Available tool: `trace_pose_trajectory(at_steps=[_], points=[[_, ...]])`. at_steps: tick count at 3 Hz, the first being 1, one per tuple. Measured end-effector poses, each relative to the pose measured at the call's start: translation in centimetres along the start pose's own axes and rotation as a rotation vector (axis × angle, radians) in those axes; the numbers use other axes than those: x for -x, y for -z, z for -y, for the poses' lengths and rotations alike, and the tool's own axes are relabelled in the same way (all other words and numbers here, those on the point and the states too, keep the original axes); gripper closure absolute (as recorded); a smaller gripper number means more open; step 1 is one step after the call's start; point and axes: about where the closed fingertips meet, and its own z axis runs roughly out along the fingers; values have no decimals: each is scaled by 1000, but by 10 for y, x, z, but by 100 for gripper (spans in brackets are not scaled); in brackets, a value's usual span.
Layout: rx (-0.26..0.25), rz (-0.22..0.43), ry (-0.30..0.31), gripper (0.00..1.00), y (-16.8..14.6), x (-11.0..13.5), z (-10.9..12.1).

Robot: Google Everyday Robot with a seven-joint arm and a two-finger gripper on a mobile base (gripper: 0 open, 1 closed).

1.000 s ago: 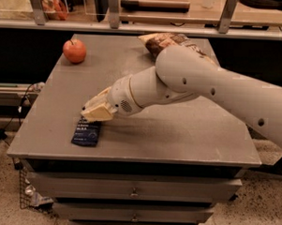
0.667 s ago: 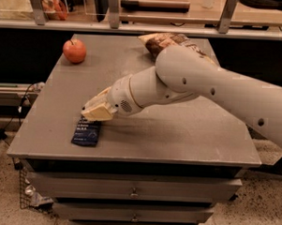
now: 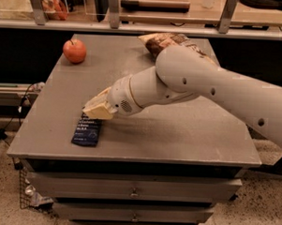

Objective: Move rxbar blueberry near brown chip bag

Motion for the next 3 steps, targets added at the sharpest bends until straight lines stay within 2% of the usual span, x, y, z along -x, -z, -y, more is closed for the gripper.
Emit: trace_pose_trajectory(at_steps=[1,2,3], points=[[0,0,0,57,0,0,0],[4,12,32,26,3,4,-2],[0,21,54,3,7,8,-2]])
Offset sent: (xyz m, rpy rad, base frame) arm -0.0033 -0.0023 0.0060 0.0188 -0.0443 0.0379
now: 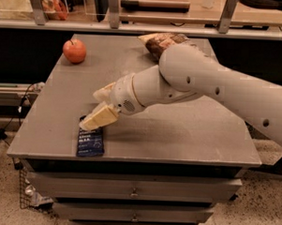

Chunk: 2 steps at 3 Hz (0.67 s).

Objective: Move rxbar blueberry near brown chip bag

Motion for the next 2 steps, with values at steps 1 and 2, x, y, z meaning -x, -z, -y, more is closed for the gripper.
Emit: trace_pose_trajectory(at_steps=[1,2], points=[[-6,0,3,0,2,1,2],[-11,-5,-28,0,5,-4,1]])
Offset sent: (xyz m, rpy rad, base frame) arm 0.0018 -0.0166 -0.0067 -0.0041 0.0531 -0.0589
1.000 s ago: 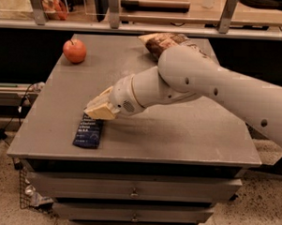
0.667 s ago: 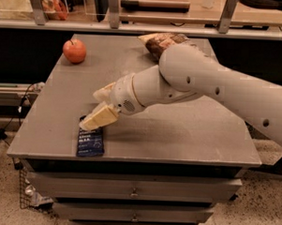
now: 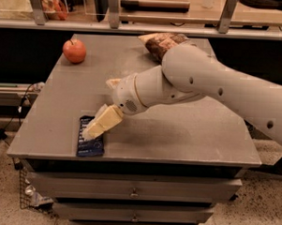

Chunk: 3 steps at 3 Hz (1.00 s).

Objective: Move rxbar blueberry near brown chip bag

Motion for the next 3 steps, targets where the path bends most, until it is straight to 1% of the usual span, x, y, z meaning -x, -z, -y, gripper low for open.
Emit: trace_pose_trajectory(at_steps=[1,2,3], points=[[-1,-6,-48,12,3,-8,-6],[6,-4,-73,28,3,-10,-10],[11,-3,-90,52,3,-9,-11]])
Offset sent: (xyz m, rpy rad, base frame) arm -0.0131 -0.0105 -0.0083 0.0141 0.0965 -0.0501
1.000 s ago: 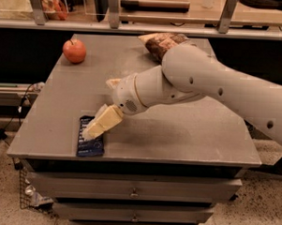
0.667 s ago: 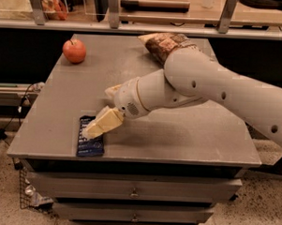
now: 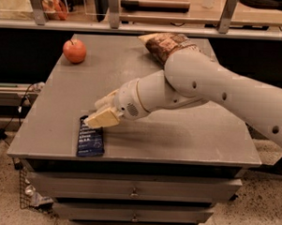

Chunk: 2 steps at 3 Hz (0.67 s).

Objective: Move rxbar blueberry near brown chip bag

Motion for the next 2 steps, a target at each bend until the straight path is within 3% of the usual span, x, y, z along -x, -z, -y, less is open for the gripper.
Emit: trace_pose_trajectory(at_steps=[2], points=[[10,-4,-32,98,-2,-4,1]])
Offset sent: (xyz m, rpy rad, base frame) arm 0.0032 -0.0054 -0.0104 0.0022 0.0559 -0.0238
